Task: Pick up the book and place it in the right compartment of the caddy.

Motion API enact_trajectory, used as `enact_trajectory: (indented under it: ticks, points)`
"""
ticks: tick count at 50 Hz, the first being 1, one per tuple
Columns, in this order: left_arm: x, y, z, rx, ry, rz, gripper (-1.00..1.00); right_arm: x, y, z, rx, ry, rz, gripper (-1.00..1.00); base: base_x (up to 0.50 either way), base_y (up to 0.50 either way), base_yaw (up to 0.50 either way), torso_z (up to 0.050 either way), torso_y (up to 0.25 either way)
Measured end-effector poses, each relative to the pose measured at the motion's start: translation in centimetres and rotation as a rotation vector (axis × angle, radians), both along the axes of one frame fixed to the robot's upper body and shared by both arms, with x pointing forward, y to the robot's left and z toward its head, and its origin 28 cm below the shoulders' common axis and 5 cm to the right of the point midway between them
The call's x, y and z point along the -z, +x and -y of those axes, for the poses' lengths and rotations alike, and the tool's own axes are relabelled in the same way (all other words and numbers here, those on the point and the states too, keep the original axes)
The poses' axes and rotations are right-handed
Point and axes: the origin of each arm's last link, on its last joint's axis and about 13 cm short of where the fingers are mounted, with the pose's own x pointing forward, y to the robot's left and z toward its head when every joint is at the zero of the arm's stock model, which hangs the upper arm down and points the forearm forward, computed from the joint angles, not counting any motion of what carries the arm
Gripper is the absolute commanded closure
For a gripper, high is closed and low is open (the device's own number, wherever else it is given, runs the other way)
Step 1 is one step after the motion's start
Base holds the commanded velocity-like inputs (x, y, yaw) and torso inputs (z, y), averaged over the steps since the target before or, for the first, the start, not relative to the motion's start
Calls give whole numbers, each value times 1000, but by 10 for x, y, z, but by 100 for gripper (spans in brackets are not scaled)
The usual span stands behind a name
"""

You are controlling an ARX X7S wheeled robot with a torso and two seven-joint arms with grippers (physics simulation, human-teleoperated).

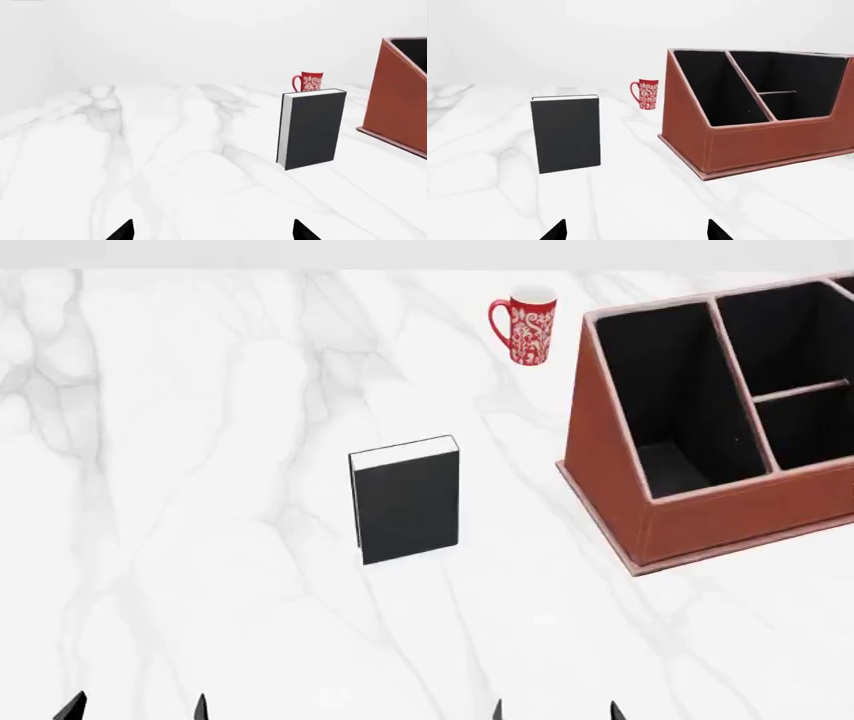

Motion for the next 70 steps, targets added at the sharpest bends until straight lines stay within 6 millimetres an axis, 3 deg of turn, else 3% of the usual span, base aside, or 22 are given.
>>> enact_trajectory:
  ticks: [28,43,48,55,63,70]
  points:
    - [3,0,-1,-6,10,-4,-100,1,-1,-1,-6,-26,-13,-100,0,-491,0,0,0]
    - [-2,-2,-6,-63,14,-4,-100,-6,7,0,18,0,-59,-100,0,0,0,0,0]
    - [-15,-7,-20,-151,34,5,-100,-28,19,-1,17,-8,-54,-100,0,0,0,0,0]
    - [-49,-24,-55,-347,83,28,-100,-83,56,-2,24,-22,-27,-100,0,0,0,0,0]
    - [-92,-62,-99,-606,119,79,-100,-150,100,-3,45,-31,4,-100,0,0,0,0,0]
    - [-120,-101,-125,-773,149,115,-100,-205,123,-5,43,-32,22,-100,0,0,0,0,0]
